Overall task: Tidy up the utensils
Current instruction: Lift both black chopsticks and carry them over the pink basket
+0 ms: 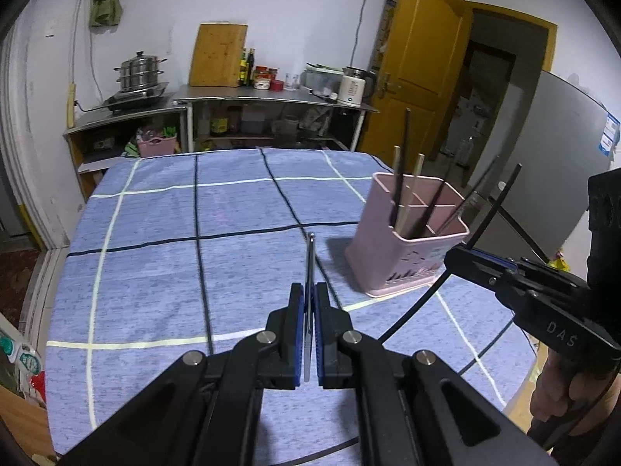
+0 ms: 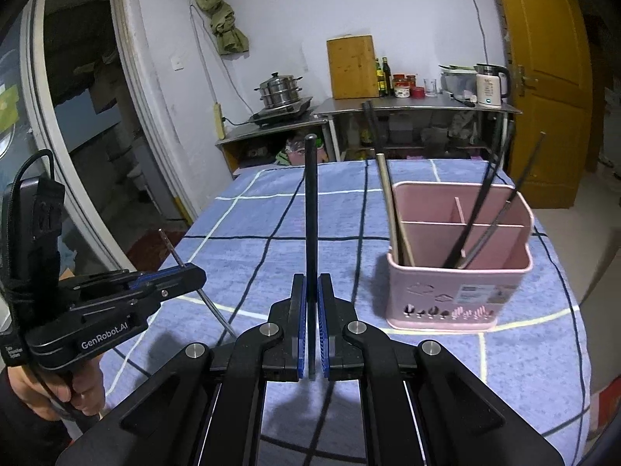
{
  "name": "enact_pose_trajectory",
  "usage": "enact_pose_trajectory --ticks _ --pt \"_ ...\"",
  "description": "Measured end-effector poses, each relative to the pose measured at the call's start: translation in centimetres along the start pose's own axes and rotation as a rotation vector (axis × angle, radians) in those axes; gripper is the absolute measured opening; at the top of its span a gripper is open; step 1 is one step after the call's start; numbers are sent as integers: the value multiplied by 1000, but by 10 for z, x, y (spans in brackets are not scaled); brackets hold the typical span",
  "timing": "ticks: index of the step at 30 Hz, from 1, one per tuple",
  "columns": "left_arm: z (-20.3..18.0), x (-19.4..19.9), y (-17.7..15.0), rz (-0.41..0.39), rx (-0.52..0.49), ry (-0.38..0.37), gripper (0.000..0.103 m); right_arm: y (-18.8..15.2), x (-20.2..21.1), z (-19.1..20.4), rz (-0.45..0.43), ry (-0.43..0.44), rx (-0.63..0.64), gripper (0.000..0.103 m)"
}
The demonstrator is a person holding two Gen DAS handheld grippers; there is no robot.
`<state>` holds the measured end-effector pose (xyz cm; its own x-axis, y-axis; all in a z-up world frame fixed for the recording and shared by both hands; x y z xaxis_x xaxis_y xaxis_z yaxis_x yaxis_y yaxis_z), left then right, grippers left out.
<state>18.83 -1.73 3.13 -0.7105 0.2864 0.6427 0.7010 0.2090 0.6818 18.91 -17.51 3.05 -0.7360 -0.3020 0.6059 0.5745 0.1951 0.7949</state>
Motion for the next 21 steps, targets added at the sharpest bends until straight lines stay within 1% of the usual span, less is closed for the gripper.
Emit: enact_pose_trajectory --ticks 6,10,15,21 --pt "-25 -12 1 30 -7 -43 5 -6 17 -21 -10 -34 -21 6" --pt "-48 -16 12 32 -21 -85 5 -2 27 -40 -26 -59 -42 6" --pt "-80 -16 37 5 -41 -137 5 14 43 -61 -73 -88 -60 6" --pt "-113 -15 71 -34 -66 -180 5 46 61 -85 -138 -128 -62 6"
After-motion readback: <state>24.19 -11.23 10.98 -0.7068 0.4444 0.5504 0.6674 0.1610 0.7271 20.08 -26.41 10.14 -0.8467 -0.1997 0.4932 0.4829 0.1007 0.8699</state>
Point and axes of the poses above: each gripper's, at about its wrist camera, not at the fingertips, and x roughly against the way its jaws point, z to its left, y to its top, the point moved 7 cm from there along -x, roughly the way its jaws point, and after that the axes turned 13 degrees about x, right-handed, at the moved point
